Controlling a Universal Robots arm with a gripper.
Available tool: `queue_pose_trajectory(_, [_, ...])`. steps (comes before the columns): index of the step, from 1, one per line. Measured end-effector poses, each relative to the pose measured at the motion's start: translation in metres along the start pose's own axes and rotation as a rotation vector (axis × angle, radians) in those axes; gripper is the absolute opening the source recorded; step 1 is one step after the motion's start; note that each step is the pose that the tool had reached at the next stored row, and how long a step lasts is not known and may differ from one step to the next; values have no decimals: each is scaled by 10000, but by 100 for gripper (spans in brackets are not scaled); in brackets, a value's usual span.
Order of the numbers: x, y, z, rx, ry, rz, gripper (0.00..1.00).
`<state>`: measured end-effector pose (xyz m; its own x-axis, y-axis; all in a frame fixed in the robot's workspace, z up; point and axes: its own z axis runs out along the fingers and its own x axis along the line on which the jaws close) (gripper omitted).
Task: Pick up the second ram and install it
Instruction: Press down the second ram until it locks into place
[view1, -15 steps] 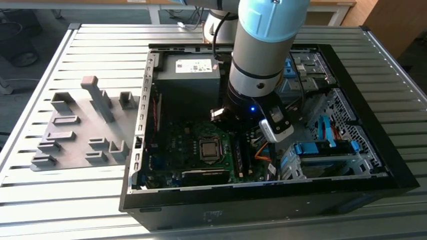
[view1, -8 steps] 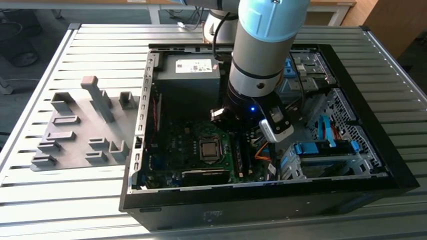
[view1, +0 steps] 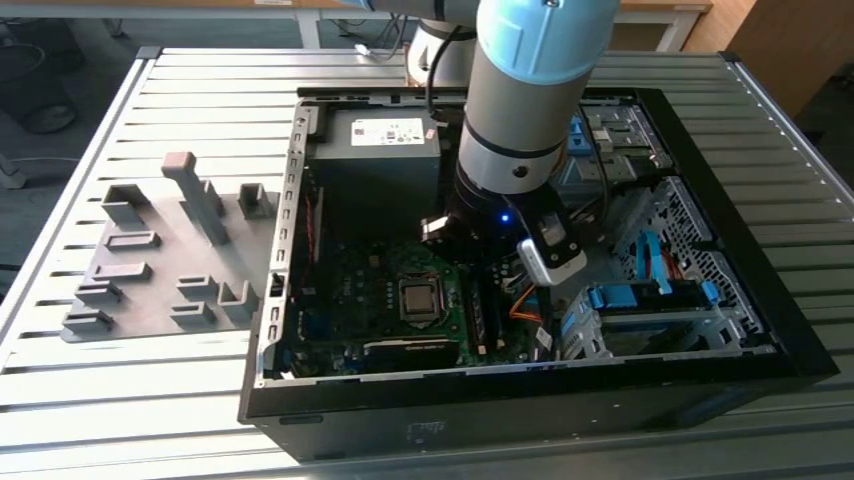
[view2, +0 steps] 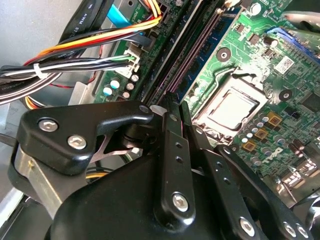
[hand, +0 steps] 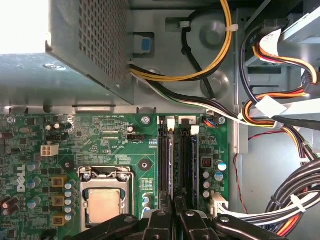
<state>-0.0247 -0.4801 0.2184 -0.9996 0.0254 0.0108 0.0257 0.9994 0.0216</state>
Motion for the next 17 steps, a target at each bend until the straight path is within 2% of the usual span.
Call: queue_pose_trajectory(17, [0, 3, 32, -1, -2, 86, 14])
